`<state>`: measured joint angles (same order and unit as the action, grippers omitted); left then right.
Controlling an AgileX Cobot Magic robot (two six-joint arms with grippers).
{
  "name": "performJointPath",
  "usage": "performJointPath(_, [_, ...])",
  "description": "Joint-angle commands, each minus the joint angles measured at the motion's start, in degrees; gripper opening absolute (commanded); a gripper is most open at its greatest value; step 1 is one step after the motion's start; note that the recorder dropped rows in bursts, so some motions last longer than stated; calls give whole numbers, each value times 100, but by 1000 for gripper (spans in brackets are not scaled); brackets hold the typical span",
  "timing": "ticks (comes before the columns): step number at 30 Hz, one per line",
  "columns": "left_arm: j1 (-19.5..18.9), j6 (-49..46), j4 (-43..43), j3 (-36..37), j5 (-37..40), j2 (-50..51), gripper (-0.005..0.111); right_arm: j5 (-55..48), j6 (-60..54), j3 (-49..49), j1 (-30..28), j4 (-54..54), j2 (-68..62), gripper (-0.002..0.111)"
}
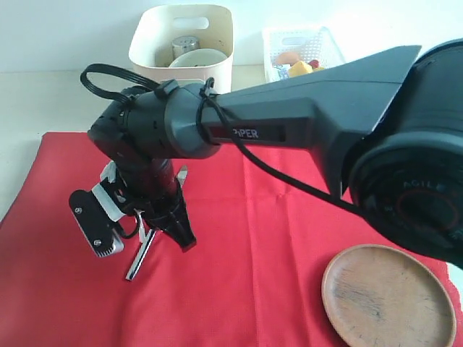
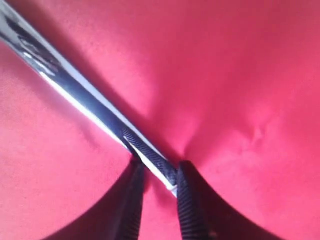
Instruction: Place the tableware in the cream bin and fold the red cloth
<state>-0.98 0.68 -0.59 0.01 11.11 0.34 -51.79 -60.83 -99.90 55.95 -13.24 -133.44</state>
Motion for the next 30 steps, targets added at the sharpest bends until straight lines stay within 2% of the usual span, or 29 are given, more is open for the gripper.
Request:
performJointPath(1, [33, -1, 1, -1, 15, -34, 2, 98, -110, -4, 160, -91, -64, 23])
performJointPath(8, [33, -1, 1, -1, 15, -34, 2, 69, -110, -4, 440, -897, -64, 23])
performJointPath(21, [33, -1, 1, -1, 15, -34, 2, -89, -709, -4, 671, -1176, -258, 22])
performJointPath(24, [33, -1, 1, -1, 15, -34, 2, -293, -709, -4, 731, -1243, -234, 15])
performJointPath(27, [33, -1, 1, -1, 15, -34, 2, -410, -660, -4, 732, -1271, -192, 0])
performJointPath(30, [33, -1, 1, -1, 15, -34, 2, -410, -659, -4, 732, -1271, -106, 0])
